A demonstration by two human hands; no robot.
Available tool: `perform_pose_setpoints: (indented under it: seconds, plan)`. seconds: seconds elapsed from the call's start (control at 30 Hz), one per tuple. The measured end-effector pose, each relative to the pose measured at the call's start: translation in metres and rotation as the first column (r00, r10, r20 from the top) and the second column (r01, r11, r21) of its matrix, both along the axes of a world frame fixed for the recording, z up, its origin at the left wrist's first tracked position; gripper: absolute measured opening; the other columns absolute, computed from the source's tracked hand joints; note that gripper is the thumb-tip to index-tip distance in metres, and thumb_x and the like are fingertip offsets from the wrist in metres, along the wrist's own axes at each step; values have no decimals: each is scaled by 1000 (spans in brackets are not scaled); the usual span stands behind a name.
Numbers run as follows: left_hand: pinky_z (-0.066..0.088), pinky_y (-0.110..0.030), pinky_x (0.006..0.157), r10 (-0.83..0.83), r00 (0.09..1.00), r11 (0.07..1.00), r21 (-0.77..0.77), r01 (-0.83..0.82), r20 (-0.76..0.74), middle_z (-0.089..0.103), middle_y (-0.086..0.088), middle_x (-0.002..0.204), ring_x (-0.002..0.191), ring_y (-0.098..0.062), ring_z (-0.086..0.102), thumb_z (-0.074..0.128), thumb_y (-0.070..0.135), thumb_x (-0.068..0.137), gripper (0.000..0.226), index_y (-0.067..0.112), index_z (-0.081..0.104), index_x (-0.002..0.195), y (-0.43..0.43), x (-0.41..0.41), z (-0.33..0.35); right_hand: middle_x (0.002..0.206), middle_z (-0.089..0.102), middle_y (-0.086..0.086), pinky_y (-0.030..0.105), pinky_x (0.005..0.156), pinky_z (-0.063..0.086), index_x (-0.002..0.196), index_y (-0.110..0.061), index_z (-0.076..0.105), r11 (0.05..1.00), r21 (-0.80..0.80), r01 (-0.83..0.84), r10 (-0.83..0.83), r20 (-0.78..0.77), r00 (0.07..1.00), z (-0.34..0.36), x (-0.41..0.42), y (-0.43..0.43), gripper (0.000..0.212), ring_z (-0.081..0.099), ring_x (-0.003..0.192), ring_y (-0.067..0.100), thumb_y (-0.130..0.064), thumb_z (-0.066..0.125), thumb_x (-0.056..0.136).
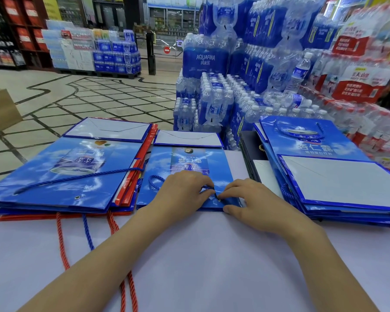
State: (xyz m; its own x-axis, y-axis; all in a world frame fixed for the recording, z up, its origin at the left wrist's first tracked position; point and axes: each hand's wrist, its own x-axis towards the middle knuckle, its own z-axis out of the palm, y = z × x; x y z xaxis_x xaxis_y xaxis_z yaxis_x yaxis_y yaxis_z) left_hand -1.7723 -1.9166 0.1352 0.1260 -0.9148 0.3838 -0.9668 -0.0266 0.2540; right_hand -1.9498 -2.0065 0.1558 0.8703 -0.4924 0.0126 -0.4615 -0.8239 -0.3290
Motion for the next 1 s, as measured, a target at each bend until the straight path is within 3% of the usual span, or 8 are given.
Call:
perform_pose_setpoints:
  seconds: [0.1, 0.27, 0.43, 0.6, 0.83, 1.0]
  plan:
    - [45, -29, 73, -7, 1000, 1000, 5, 8, -21, 69, 10, 102, 94, -13, 59, 53, 42, 96, 23, 31, 69, 109, 1, -1, 2, 111, 65, -17, 25, 95, 43, 112, -33, 71, 998, 28, 48, -49, 49, 998, 4, -2, 1, 23, 53, 104, 3, -36, 65, 90]
    - [49, -34, 71, -76, 997, 996, 37, 77, -30, 68, 7, 96, 89, -17, 59, 51, 40, 97, 21, 31, 69, 105, 2, -1, 2, 95, 69, -18, 19, 81, 48, 92, -30, 77, 982, 101, 159, -170, 106, 980, 6, -5, 2, 13, 57, 86, -5, -39, 73, 84]
    - [50, -40, 70, -130, 991, 990, 52, 133, -42, 66, 5, 92, 86, -18, 59, 51, 35, 98, 21, 30, 71, 106, 3, 0, 3, 93, 68, -18, 18, 78, 49, 91, -31, 77, 982, 97, 161, -171, 104, 980, 5, -5, 1, 13, 57, 83, -7, -41, 72, 84]
    - [50, -42, 65, -155, 986, 988, 6, 156, -58, 64, 2, 84, 80, -20, 57, 53, 34, 98, 21, 28, 71, 105, 3, -1, 3, 92, 71, -16, 26, 83, 50, 90, -31, 77, 991, 47, 124, -129, 117, 985, 5, -4, 1, 12, 59, 87, 1, -40, 70, 86]
    - [43, -33, 58, -143, 989, 988, -67, 139, -49, 42, 9, 73, 69, -14, 42, 56, 30, 97, 19, 25, 72, 105, 5, 0, 6, 87, 70, -13, 31, 83, 49, 88, -27, 78, 998, 3, 64, -63, 212, 975, 5, -5, 3, 8, 59, 84, 6, -31, 71, 87]
    - [41, -32, 59, -136, 990, 989, -64, 133, -45, 42, 8, 73, 69, -16, 43, 54, 30, 98, 19, 26, 71, 107, 5, 0, 7, 87, 70, -13, 30, 83, 49, 89, -26, 78, 999, -19, 48, -42, 232, 972, 5, -6, 4, 9, 58, 84, 5, -32, 72, 86]
